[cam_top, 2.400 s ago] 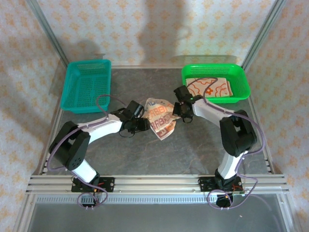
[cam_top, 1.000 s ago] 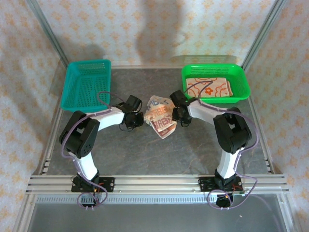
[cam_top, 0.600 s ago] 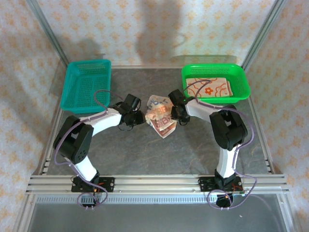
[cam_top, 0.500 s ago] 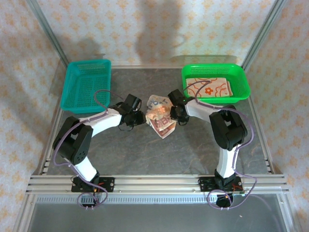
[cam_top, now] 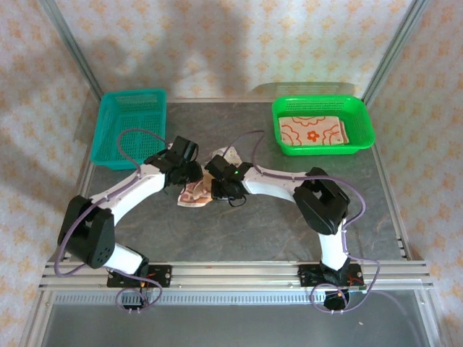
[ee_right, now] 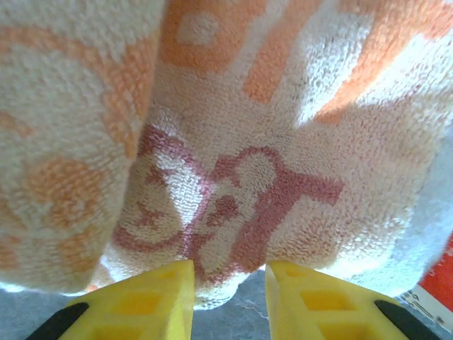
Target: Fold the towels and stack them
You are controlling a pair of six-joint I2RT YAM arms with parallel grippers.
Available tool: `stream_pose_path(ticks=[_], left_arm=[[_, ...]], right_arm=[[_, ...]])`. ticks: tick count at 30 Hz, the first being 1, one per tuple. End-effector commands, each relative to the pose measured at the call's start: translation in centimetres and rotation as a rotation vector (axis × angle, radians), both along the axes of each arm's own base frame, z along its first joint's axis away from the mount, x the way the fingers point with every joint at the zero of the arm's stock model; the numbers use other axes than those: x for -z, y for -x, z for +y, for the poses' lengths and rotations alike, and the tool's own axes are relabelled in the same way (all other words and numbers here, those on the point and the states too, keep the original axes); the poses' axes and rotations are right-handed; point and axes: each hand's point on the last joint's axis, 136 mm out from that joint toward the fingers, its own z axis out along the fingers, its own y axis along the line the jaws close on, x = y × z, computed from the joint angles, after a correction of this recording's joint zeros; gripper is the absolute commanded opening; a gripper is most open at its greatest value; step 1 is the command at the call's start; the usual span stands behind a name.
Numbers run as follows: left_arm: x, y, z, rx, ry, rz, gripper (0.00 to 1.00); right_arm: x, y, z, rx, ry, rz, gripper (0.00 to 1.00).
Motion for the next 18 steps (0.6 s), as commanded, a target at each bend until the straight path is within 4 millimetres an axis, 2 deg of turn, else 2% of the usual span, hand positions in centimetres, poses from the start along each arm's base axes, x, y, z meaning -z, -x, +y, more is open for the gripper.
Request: stream_pose_path(ticks=[1, 8, 12, 15, 18], left_arm=[[1.5, 3.0, 2.0, -0.064, -0.045, 0.066, 0.32], [3.1, 5.6, 2.3, -0.101, -0.031, 0.078, 0.33], [4.4, 6.3, 0.7, -0.069, -0.002, 0.091, 0.33], [4.5, 5.9, -0.3, -0.042, 0.009, 0.083, 0.34], [4.7, 5.5, -0.2, -0.043, -0.015, 0.084, 0.35]], right_arm=[[-2.4, -1.8, -2.7, 0.032, 0.068, -0.063, 0.32], [-2.6, -4.8, -5.8, 0.054, 0.131, -0.108, 0.32], [-1.5, -6.7, -6.4, 0.047, 0.177, -0.08, 0.32], [-0.4, -6.6, -5.8, 0.034, 0.171, -0.046, 0.32], [0.0, -5.4, -5.8, 0.045, 0.151, -0.026, 0.33]])
